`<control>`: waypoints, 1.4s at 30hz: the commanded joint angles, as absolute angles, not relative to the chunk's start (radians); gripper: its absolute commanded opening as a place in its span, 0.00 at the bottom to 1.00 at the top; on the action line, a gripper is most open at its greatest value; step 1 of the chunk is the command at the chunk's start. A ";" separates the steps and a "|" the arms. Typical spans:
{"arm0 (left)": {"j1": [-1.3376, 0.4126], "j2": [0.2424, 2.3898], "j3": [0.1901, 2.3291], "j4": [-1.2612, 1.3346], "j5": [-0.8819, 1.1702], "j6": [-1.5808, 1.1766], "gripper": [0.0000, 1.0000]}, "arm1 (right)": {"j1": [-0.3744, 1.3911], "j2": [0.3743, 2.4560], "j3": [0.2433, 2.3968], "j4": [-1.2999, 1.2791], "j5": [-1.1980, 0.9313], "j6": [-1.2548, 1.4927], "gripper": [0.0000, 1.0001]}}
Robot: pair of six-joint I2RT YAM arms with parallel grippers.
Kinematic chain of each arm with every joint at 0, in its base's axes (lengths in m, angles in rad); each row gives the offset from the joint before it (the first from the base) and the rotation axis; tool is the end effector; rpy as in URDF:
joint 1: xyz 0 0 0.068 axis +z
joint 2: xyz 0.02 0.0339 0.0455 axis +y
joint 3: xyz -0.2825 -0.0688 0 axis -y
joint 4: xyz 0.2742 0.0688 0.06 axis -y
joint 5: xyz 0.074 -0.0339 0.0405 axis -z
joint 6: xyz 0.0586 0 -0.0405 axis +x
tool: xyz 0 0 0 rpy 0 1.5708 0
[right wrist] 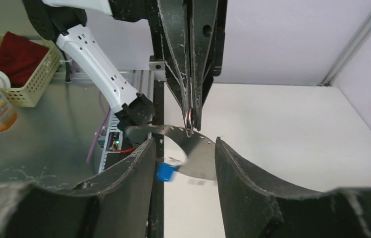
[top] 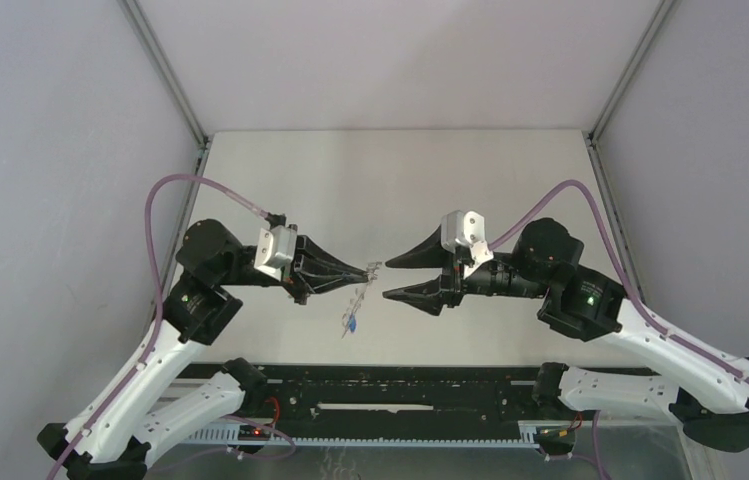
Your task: Put the keys on the keyring
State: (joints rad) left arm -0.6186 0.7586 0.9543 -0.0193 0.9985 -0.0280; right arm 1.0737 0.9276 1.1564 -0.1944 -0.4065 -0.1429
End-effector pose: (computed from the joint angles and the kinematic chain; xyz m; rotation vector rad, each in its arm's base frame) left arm 0.1151 -0.1424 0.4386 1.2244 1.0278 -1.2009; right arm 0.0902 0.2148 0.4646 -1.1942 1.1178 1.0377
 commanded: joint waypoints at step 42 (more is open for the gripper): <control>-0.611 0.759 1.021 -0.201 0.928 0.118 0.23 | 1.106 0.997 1.146 -0.130 -0.354 -0.160 0.00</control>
State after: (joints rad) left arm -0.6140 0.7593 0.9558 -0.1867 0.9451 0.0830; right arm 1.0969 0.9905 1.1187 -0.1413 -0.3599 -0.1524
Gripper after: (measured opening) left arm 0.242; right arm 0.007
